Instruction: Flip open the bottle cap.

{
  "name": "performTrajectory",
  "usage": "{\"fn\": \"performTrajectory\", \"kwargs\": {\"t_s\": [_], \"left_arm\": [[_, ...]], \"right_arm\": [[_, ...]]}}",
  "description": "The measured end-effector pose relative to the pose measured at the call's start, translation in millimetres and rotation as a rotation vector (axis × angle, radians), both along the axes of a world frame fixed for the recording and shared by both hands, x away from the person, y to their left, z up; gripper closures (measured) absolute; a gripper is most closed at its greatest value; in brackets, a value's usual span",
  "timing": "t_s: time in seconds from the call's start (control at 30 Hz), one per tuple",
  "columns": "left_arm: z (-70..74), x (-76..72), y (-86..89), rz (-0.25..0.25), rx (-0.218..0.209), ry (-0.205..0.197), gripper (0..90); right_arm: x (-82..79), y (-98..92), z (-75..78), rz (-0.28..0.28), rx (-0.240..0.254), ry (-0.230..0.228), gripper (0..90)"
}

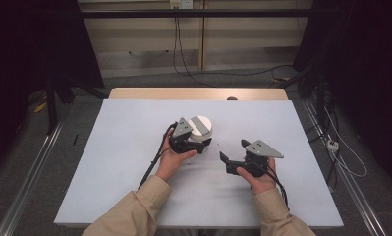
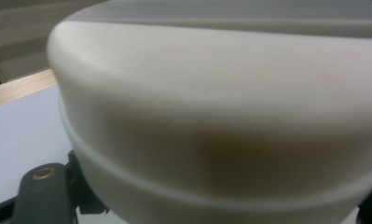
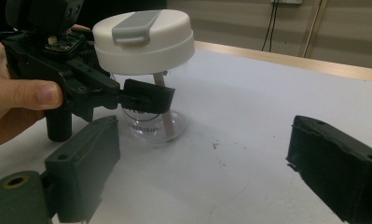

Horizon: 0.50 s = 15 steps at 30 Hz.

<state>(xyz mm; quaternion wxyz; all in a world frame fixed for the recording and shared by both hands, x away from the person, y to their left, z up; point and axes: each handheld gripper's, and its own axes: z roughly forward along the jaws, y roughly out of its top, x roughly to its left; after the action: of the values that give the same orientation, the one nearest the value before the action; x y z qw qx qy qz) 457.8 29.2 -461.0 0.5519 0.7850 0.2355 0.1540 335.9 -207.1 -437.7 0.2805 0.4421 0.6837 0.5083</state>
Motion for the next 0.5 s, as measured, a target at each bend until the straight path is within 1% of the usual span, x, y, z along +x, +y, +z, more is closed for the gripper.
{"fn": "performTrajectory", "kwargs": {"t_s": [0.03, 0.1, 0.17, 0.27, 0.3, 0.43, 0.5], "left_arm": [[0.0, 0.2, 0.1, -0.001, 0.000, 0.000, 18.6], [0.0, 0.1, -0.3, 0.000, 0.000, 0.001, 18.6], [-0.1, 0.2, -0.5, -0.001, 0.000, 0.002, 18.6], [0.1, -0.3, 0.0, 0.000, 0.003, -0.001, 18.6], [0.1, -0.5, -0.1, 0.000, 0.000, -0.001, 18.6], [0.1, -0.3, -0.1, 0.000, 0.004, -0.002, 18.6], [0.1, -0.3, 0.1, -0.001, 0.003, -0.001, 18.6]], "right_arm": [[0.9, 1.2, 0.6, 0.000, -0.003, 0.005, 11.7], [2.3, 3.2, 1.5, 0.009, -0.005, 0.010, 20.8], [4.2, 6.1, 2.1, 0.011, -0.008, 0.018, 23.3], [6.5, 9.7, 5.1, 0.021, -0.012, 0.025, 33.8], [7.4, 10.6, 6.5, 0.029, -0.001, 0.035, 36.7], [10.5, 14.7, 11.1, 0.043, 0.002, 0.052, 46.3], [12.1, 17.2, 12.5, 0.050, -0.005, 0.060, 51.6]]}}
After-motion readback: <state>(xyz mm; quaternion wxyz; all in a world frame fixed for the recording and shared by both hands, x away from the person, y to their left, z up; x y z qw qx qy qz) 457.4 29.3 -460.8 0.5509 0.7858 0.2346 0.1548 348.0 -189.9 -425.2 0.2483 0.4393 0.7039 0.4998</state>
